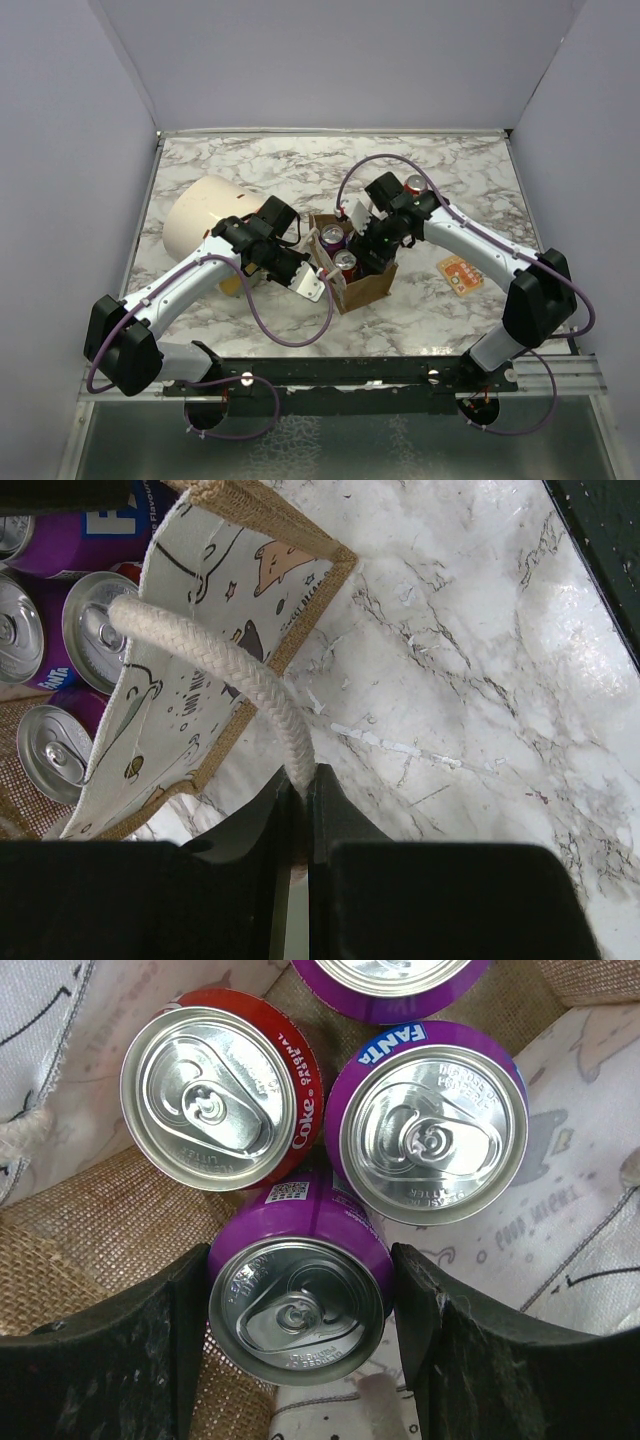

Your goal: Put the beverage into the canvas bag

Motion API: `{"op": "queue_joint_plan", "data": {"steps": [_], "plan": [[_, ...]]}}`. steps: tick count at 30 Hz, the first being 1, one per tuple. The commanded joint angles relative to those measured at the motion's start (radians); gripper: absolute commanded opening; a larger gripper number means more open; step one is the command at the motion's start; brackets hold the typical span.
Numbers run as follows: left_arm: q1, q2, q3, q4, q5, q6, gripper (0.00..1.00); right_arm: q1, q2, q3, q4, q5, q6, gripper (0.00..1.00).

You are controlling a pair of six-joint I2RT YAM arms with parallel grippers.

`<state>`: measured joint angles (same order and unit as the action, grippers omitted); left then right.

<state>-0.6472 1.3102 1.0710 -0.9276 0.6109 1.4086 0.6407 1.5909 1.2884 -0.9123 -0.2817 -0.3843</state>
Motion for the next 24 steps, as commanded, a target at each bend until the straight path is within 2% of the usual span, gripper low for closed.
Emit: {"op": "queue_joint_plan", "data": {"steps": [1,8,24], "plan": [[-0.002,-0.001,-0.003,-0.016,0.019,0.015,0.0,0.007,-0.041,-0.024,0.032,-0.011,-0.024,0.11],[-0.002,-0.002,-0.001,-0.019,0.023,0.016,0.0,0.005,-0.04,-0.047,0.04,-0.018,-0.038,0.15],[-0.002,-0.011,-0.003,-0.019,0.023,0.018,0.0,0.01,-0.027,-0.104,0.085,-0.038,-0.07,0.35]]}}
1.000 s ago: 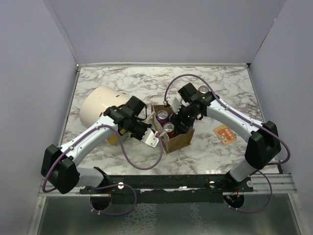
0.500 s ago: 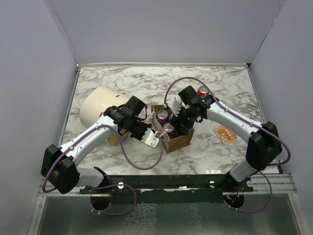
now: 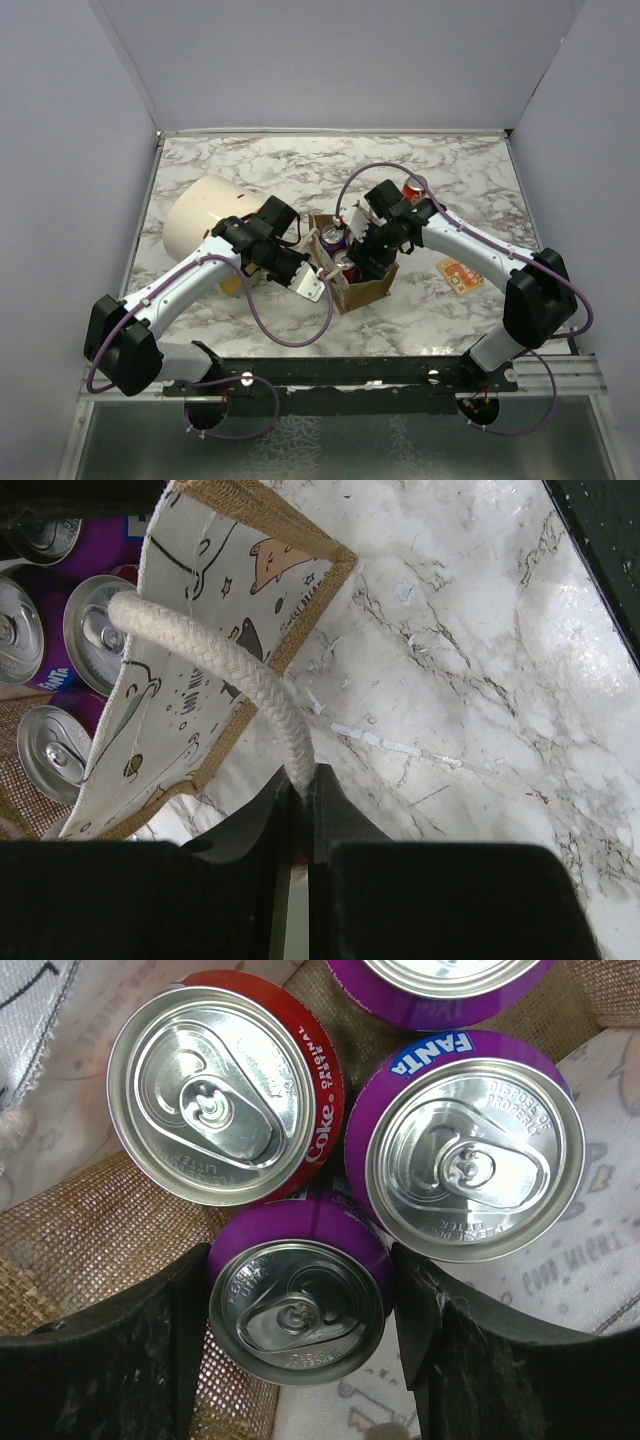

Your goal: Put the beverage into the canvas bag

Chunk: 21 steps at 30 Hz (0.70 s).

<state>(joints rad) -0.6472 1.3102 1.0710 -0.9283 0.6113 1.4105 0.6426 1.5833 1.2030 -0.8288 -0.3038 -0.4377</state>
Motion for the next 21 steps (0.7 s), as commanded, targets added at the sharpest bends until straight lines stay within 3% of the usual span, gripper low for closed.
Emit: {"op": "queue_joint_plan", "data": {"steps": [1,7,10,21], "plan": [[-0.002,-0.011,-0.003,-0.019,0.022,0.016,0.0,0.008,-0.017,-0.022,0.003,-0.013,-0.02,0.36],[-0.002,-0.012,-0.005,-0.019,0.022,0.016,0.0,0.008,-0.012,-0.047,0.022,0.005,-0.024,0.44],[-0.002,-0.013,-0.006,-0.017,0.022,0.016,0.0,0.007,-0.016,-0.045,0.023,0.013,-0.025,0.56],[-0.002,-0.02,-0.014,-0.016,0.021,0.016,0.0,0.008,-0.017,-0.038,0.011,0.021,-0.024,0.73]]}}
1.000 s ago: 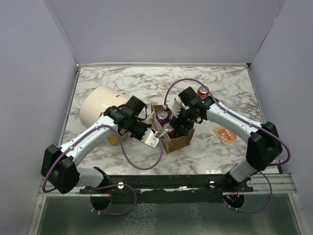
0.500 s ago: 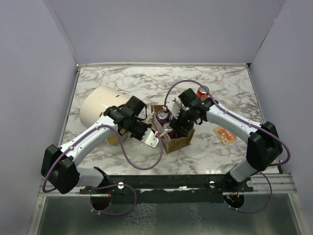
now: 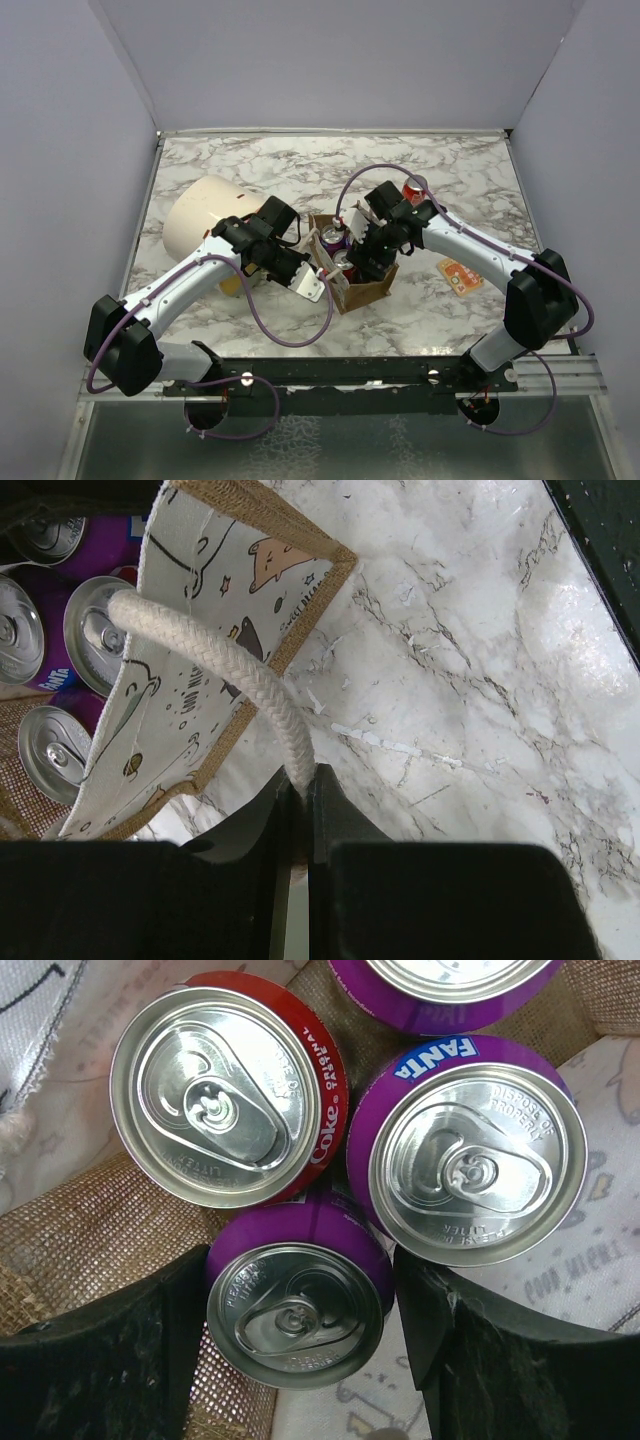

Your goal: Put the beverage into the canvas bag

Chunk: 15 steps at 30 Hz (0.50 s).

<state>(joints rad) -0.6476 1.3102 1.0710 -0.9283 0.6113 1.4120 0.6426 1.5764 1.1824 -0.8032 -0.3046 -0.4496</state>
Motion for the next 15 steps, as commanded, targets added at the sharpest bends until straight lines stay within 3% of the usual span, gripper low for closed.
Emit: {"op": "queue_joint_plan", "data": {"steps": [1,15], "plan": [[-0.001,-0.02,-0.013,-0.014,0.02,0.015,0.0,0.008,-0.011,-0.016,-0.015,0.022,-0.01,0.73],[-0.001,-0.022,-0.016,-0.014,0.019,0.016,0.0,0.008,-0.022,0.035,-0.046,0.025,-0.013,0.88]]}}
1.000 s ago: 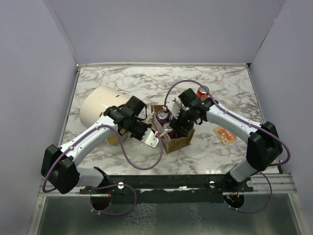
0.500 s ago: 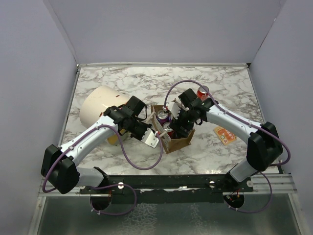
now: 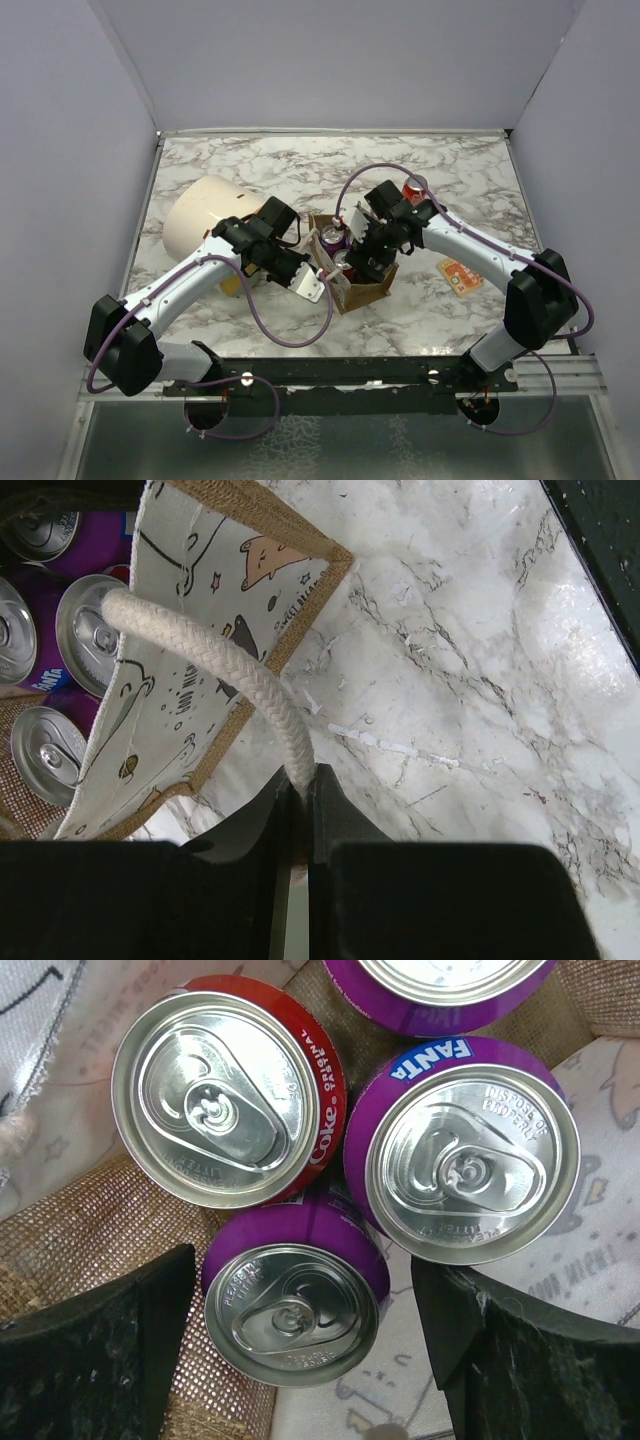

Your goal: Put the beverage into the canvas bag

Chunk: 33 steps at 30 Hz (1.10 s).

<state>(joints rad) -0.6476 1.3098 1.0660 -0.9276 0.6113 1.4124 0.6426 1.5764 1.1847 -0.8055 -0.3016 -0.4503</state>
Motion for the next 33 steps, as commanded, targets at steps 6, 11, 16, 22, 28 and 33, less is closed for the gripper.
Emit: {"op": "queue_joint_plan", "data": {"steps": [6,11,16,22,28,33], "plan": [[-0.001,-0.023,-0.013,-0.013,0.019,0.015,0.0,0.008,-0.038,0.065,-0.069,0.033,-0.021,0.91],[-0.001,-0.021,-0.011,-0.014,0.019,0.017,0.0,0.007,-0.046,0.09,-0.087,0.032,-0.025,0.95],[-0.001,-0.018,-0.007,-0.017,0.019,0.016,0.0,0.007,-0.056,0.127,-0.107,0.033,-0.026,0.97],[-0.001,-0.014,-0.004,-0.018,0.019,0.018,0.0,0.007,-0.072,0.172,-0.117,0.04,-0.029,0.98],[-0.001,-0.017,-0.008,-0.018,0.015,0.02,0.0,0.008,-0.089,0.204,-0.102,0.047,-0.026,0.96],[-0.001,-0.018,-0.011,-0.016,0.015,0.019,0.0,0.007,-0.099,0.242,-0.104,0.02,-0.031,0.94]]}}
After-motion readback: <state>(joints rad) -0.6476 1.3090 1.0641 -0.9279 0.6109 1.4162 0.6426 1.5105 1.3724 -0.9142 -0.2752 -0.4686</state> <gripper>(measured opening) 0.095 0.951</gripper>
